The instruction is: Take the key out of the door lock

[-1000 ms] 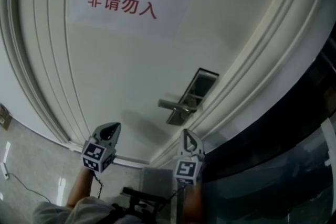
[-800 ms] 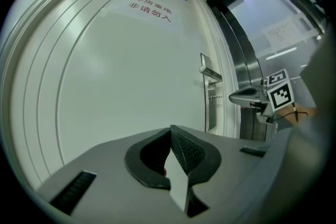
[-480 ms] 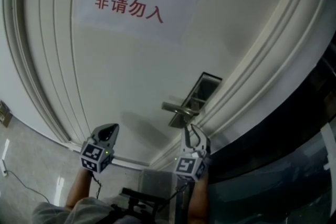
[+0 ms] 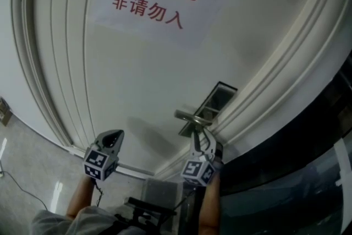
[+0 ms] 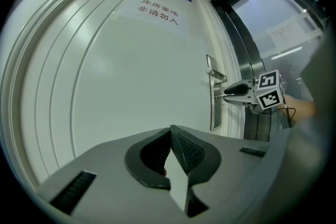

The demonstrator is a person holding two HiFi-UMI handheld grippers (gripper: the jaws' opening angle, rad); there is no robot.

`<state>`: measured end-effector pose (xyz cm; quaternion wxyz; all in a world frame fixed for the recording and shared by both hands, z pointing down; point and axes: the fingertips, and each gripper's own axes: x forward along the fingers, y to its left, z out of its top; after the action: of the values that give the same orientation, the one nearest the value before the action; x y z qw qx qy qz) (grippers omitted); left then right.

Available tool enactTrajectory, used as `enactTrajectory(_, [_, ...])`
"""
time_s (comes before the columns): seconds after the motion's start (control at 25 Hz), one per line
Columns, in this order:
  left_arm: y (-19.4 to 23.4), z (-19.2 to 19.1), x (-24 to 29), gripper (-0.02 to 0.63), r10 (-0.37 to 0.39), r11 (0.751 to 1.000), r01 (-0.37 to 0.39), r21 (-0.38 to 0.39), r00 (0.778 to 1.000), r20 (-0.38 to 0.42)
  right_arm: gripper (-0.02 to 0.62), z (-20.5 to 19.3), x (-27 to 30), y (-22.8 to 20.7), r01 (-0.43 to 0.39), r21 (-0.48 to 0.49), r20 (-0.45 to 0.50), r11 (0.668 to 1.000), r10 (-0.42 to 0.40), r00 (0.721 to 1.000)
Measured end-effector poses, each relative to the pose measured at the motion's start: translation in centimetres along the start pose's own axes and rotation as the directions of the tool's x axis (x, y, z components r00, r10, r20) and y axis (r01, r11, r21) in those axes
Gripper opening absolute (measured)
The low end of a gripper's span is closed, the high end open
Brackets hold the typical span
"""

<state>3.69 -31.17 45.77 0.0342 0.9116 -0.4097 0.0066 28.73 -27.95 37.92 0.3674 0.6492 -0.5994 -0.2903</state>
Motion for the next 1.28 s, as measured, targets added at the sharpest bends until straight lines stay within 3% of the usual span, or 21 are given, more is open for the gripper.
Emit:
enactTrajectory(0.64, [1.0,0.2,-0.2,0.008,0.014,1.0,-0.014,-0.009,1.0,0.0,0.137,-0.3,1.7,0.1,0.015,-0.094,-0.051,0.995,-0.019,0.999])
enactTrajectory(1.08, [1.7,0.3,0.1,0.008,0.021,1.0,-0.021,-0.014,1.0,0.007,0.035,-0.4,2.3,0.1,0.041,-0.156,-0.074,0.987,-0.053,0.996])
enactTrajectory(1.28, [1.7,0.1,0.2,0.008,0.02,1.0,-0.02,-0.016,1.0,0.0,0.031,-0.4,2.4,0.0,0.05,-0.178,-0.072,0.983,-0.064,0.995])
